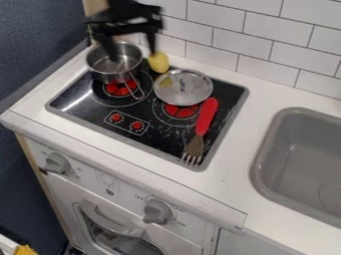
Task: Pick up the red fork and put it on the bottom right of the stove
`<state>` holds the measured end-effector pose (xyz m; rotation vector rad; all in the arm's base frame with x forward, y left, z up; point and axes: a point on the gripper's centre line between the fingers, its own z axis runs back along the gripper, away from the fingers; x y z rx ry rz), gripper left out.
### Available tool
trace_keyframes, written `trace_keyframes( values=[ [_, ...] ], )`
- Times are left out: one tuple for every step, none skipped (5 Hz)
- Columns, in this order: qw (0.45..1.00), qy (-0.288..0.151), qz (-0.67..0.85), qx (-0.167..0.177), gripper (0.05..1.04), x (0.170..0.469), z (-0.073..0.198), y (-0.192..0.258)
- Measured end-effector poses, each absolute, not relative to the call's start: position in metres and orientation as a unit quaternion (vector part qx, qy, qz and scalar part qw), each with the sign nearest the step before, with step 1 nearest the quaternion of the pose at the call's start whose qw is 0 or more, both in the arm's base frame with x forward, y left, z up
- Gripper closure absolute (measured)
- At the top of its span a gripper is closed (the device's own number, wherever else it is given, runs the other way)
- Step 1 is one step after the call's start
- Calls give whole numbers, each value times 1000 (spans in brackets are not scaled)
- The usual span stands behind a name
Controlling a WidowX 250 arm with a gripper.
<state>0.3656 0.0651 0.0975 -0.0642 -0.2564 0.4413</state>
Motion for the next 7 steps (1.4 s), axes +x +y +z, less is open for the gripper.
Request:
trace_keyframes(
  values=[
    [978,-128,163,-39,83,371,94,30],
    [988,-93,118,-43,83,373,68,-8],
    [993,-71,94,-32,83,375,48,-24],
    [996,-51,75,-24,83,371,33,-34],
    [996,-41,71,-19,83,370,26,-34],
    [997,-28,68,-14,137,368,15,-33],
    [997,-40,65,-10,427,371,14,-33]
  ],
)
